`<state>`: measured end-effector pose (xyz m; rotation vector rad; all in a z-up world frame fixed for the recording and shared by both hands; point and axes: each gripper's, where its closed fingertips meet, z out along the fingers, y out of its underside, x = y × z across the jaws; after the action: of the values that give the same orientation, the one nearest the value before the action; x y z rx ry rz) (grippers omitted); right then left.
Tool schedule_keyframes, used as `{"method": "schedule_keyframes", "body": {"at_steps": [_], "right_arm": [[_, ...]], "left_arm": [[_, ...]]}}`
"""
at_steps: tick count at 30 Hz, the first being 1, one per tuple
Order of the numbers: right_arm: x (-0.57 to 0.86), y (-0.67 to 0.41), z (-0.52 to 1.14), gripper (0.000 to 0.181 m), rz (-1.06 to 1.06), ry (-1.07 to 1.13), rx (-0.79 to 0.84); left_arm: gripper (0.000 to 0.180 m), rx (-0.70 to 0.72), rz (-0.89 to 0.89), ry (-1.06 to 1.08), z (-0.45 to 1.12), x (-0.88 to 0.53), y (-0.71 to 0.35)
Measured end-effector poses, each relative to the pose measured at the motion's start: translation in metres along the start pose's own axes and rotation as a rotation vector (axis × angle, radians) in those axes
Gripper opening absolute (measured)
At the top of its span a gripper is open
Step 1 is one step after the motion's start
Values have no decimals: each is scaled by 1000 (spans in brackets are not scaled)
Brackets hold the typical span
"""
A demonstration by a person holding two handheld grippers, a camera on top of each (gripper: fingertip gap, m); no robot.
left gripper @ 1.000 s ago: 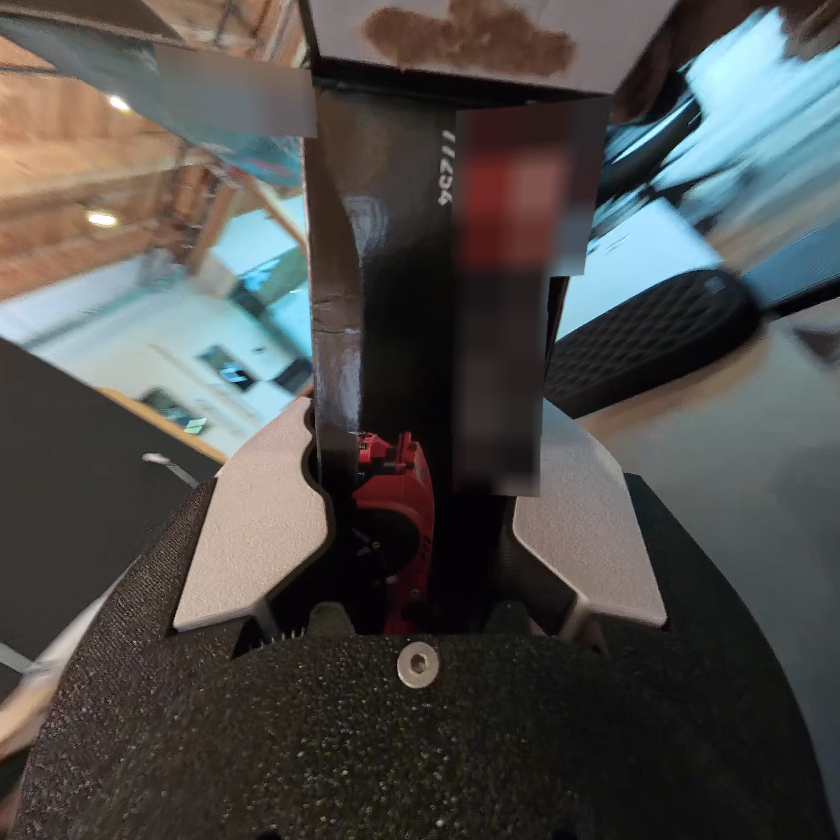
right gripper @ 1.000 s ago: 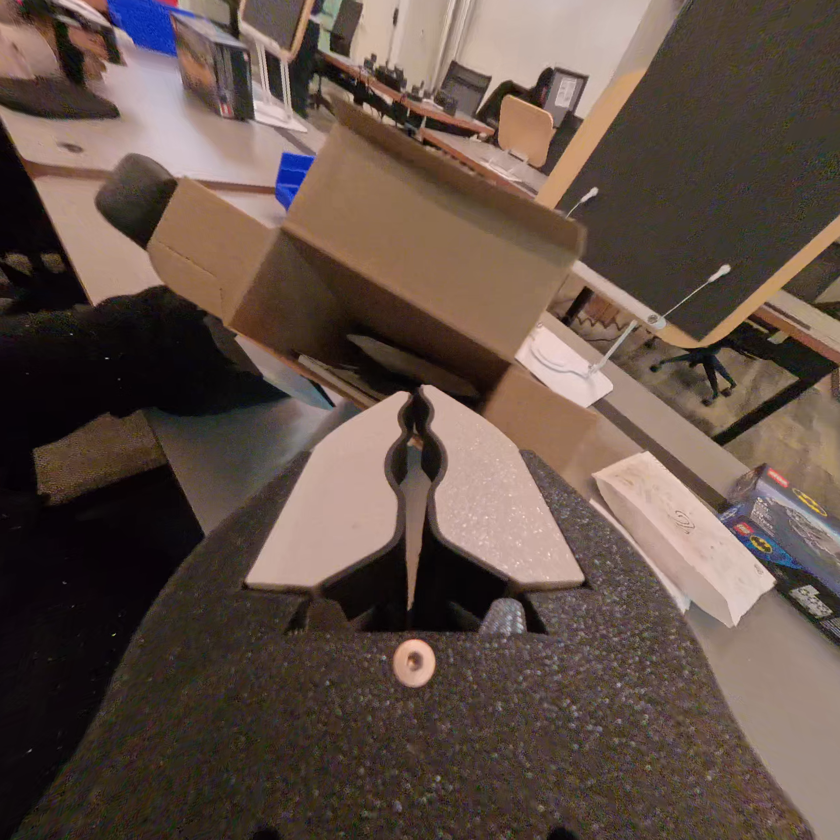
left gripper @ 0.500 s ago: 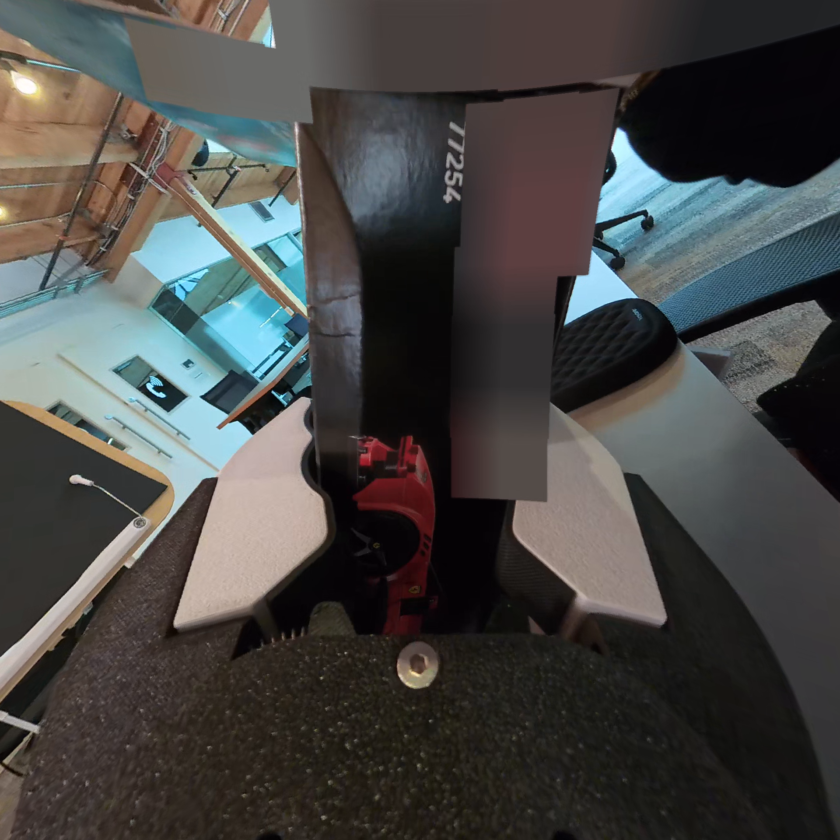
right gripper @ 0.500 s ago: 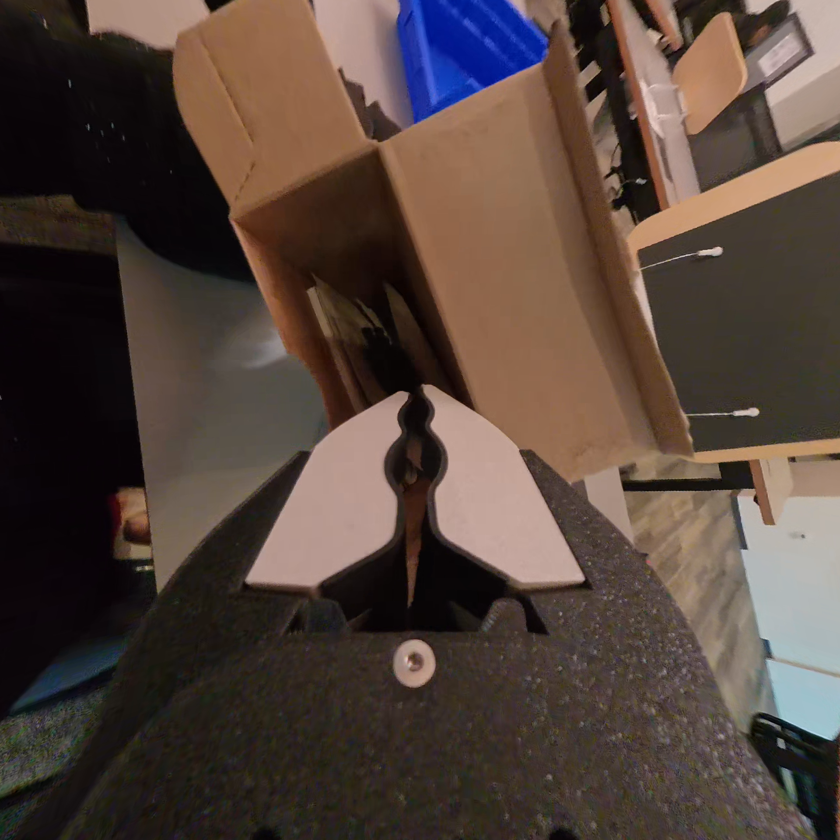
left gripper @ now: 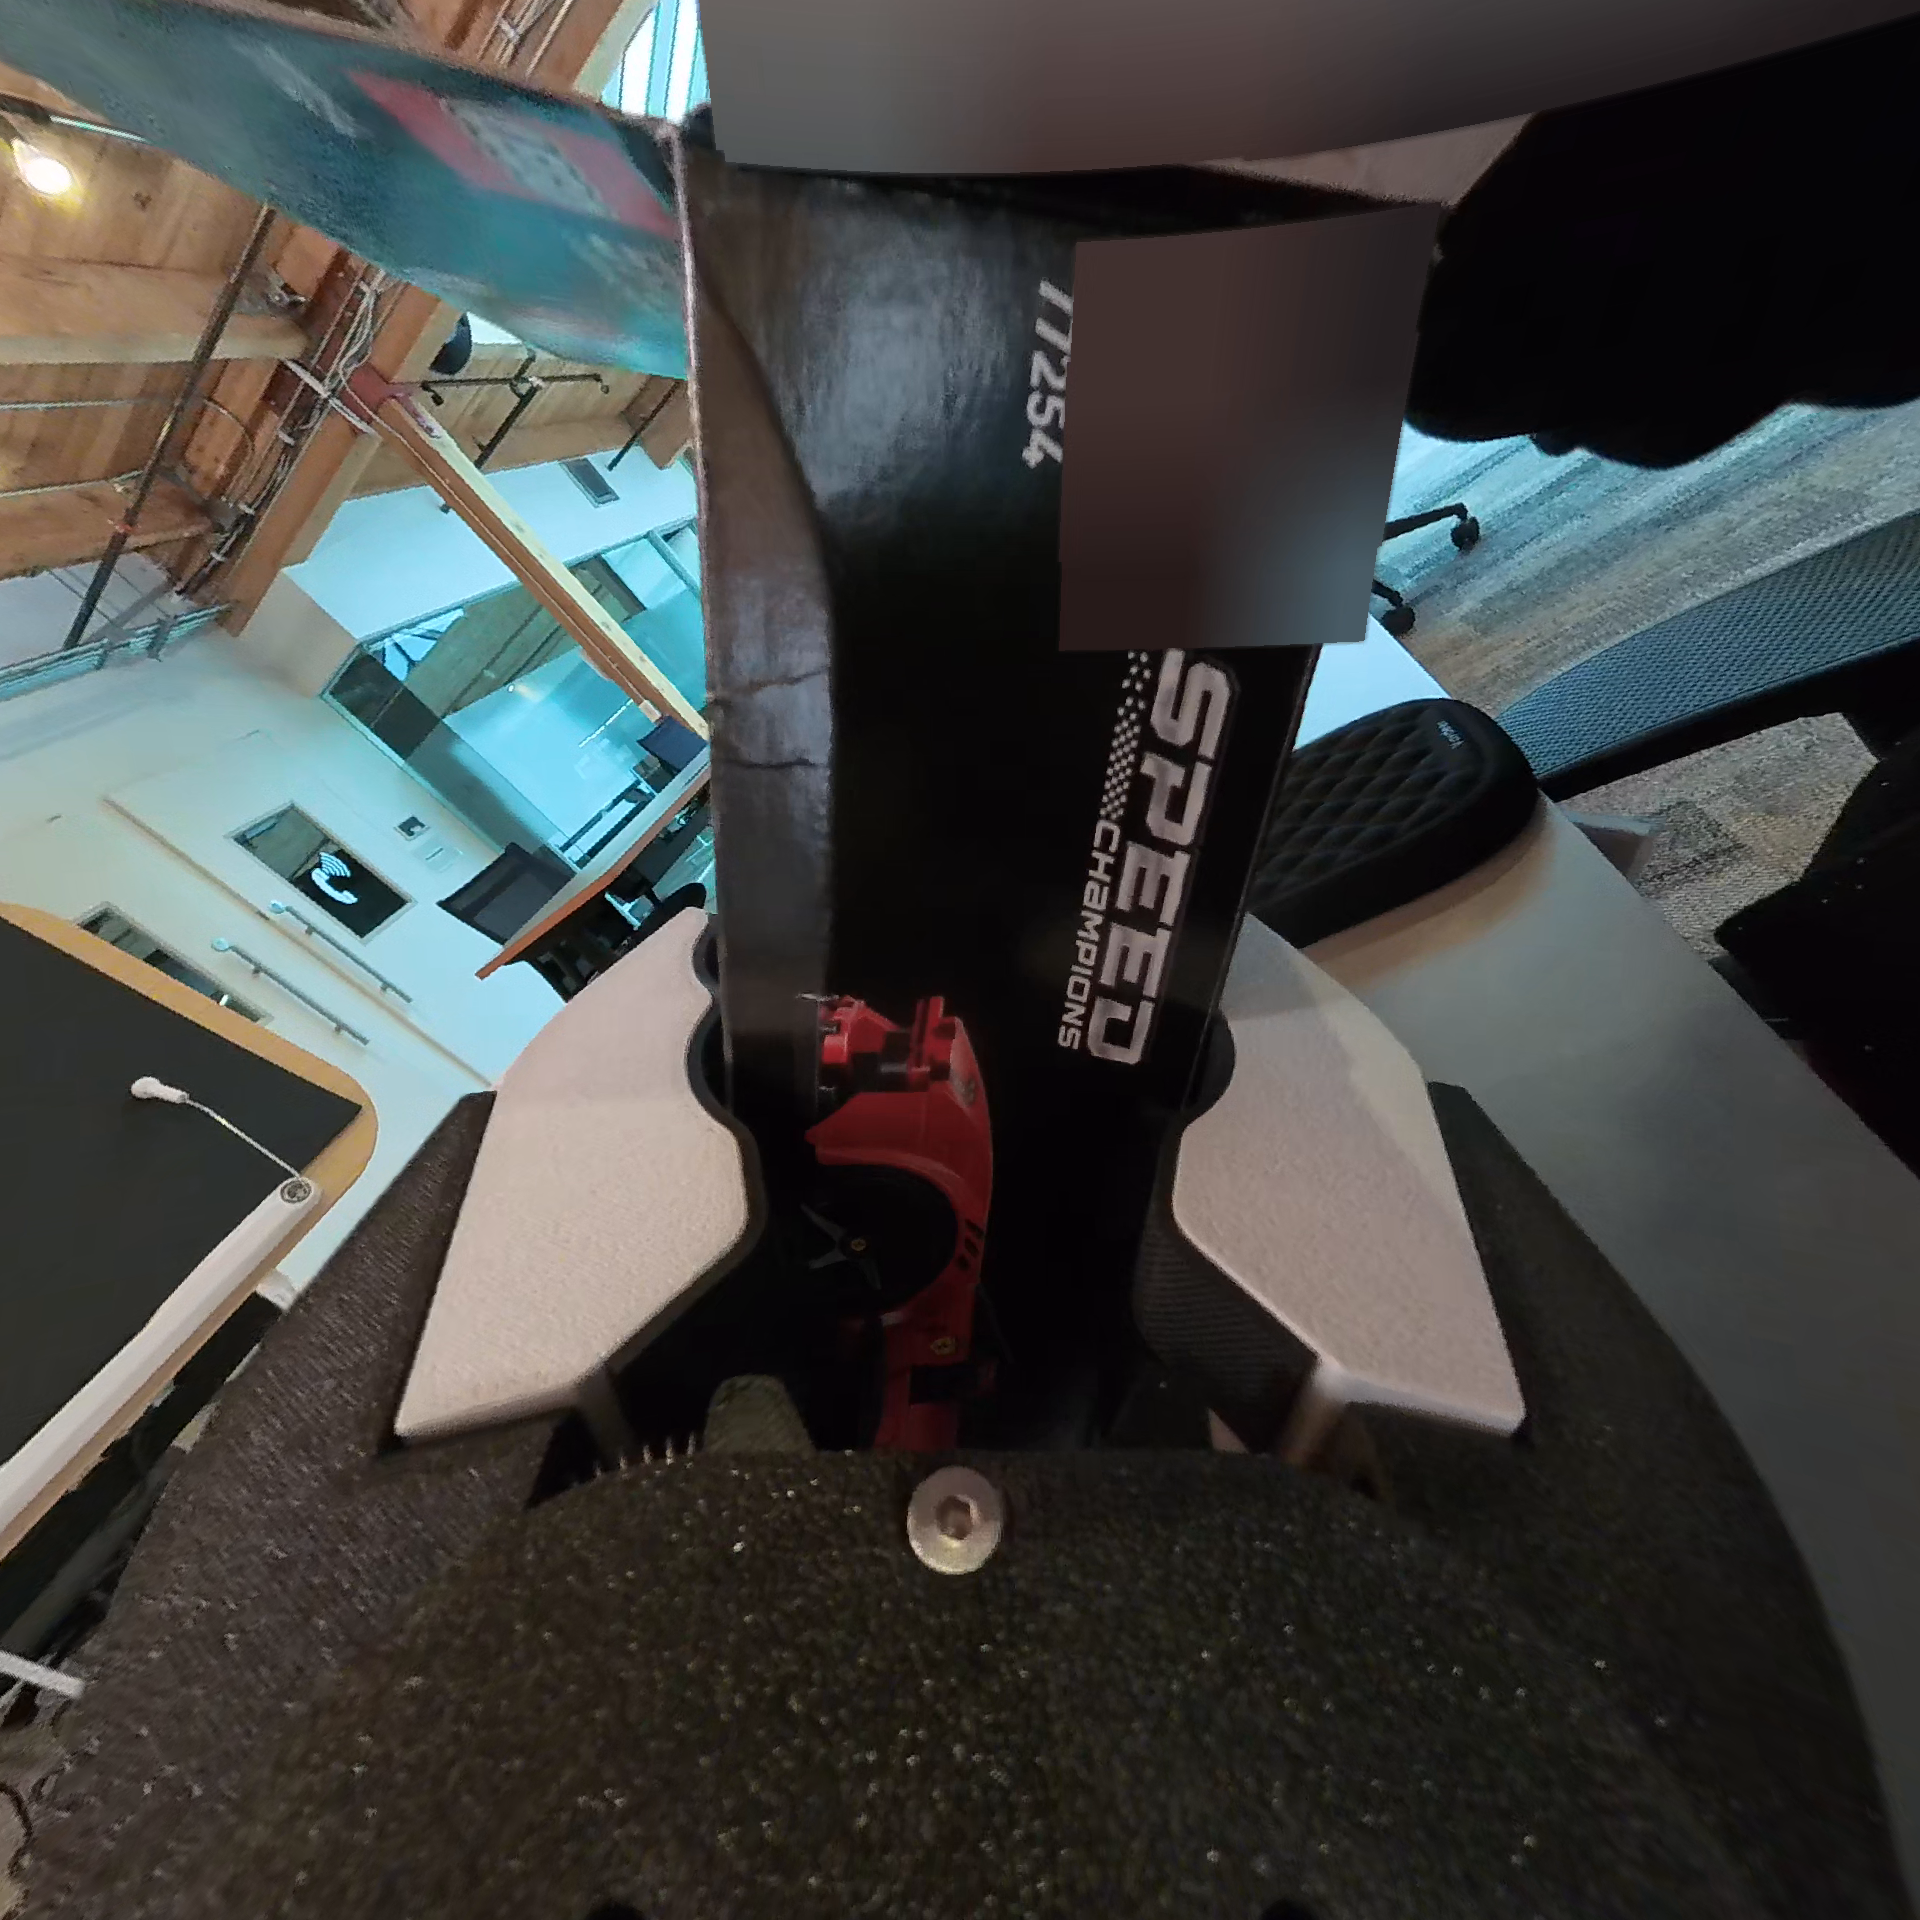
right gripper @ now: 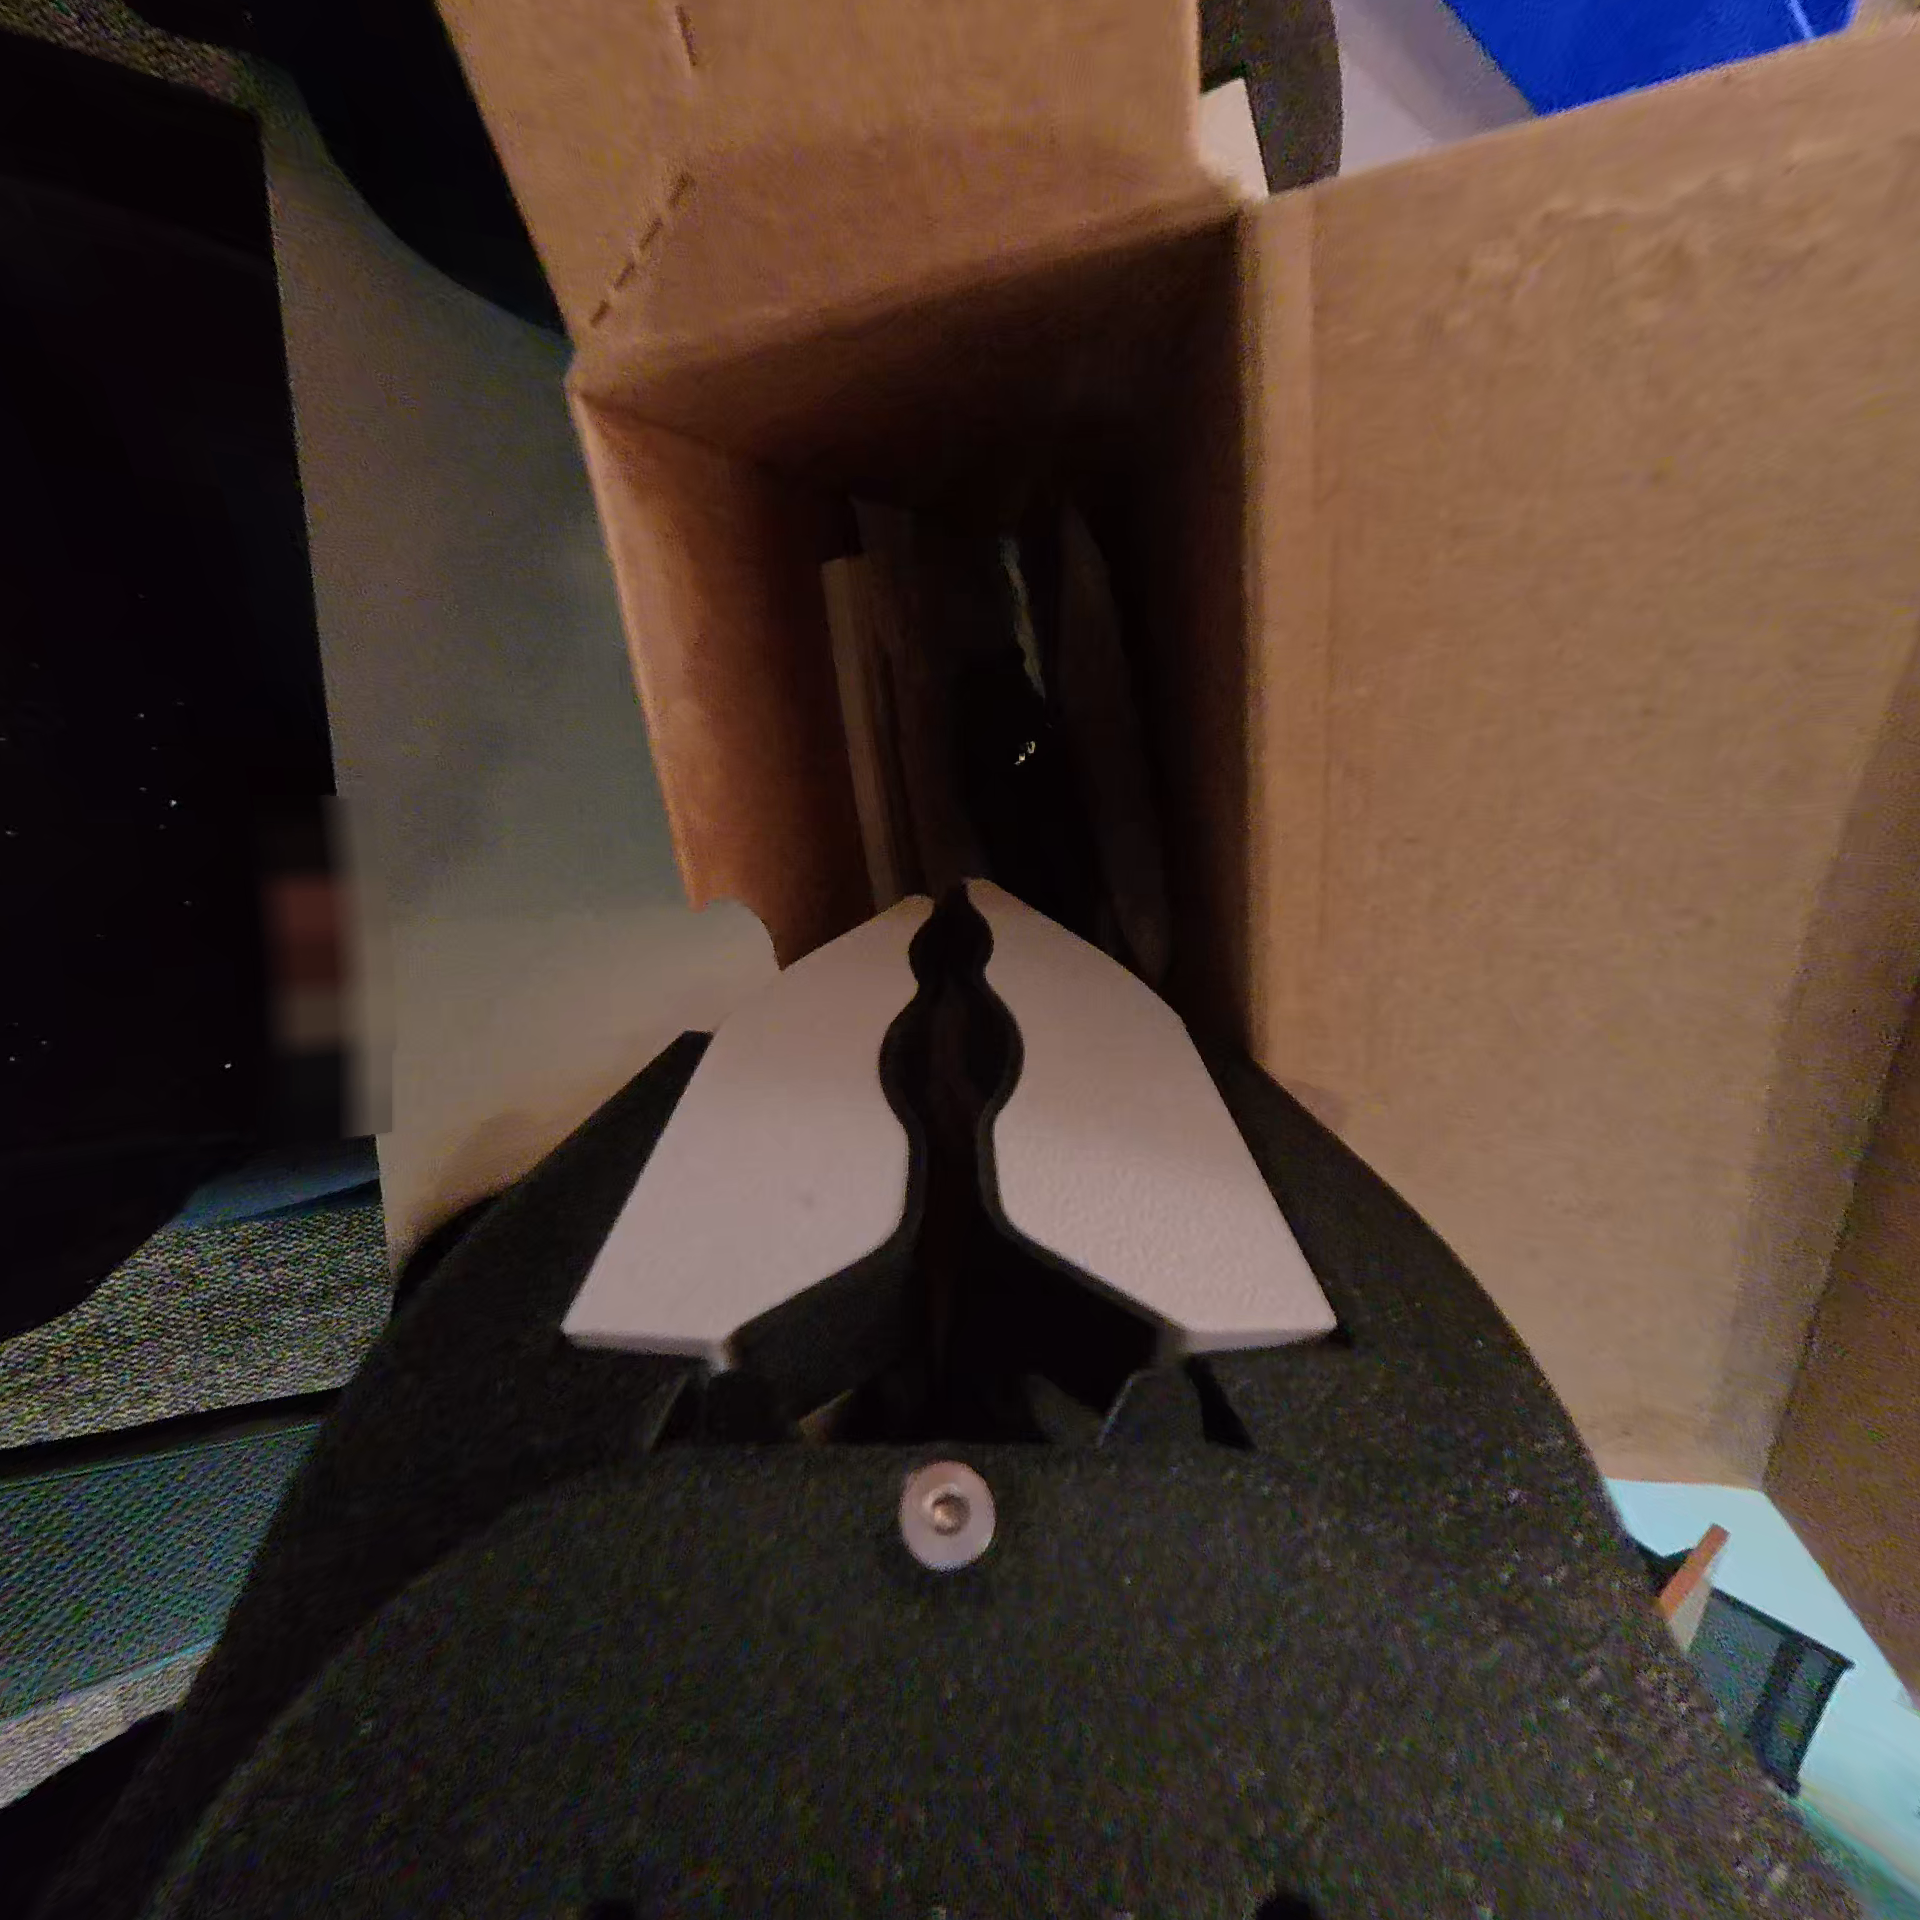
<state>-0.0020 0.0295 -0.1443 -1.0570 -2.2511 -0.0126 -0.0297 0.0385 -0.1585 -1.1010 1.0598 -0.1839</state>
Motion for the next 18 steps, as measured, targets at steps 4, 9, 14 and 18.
{"method": "schedule_keyframes", "body": {"at_steps": [4,9,14,18], "right_arm": [[5,6,4,0,37,52,-65],[2,4,-4,0,114,46,32],[3,17,-26,24,310,91,192],[-1,24,-34,36,463,96,346]], "left_arm": [[85,-10,2,-18,3,-1,0],[84,-1,31,-48,3,-1,0],[84,-10,54,-55,3,2,-1],[85,-21,70,-54,8,2,-2]]}}
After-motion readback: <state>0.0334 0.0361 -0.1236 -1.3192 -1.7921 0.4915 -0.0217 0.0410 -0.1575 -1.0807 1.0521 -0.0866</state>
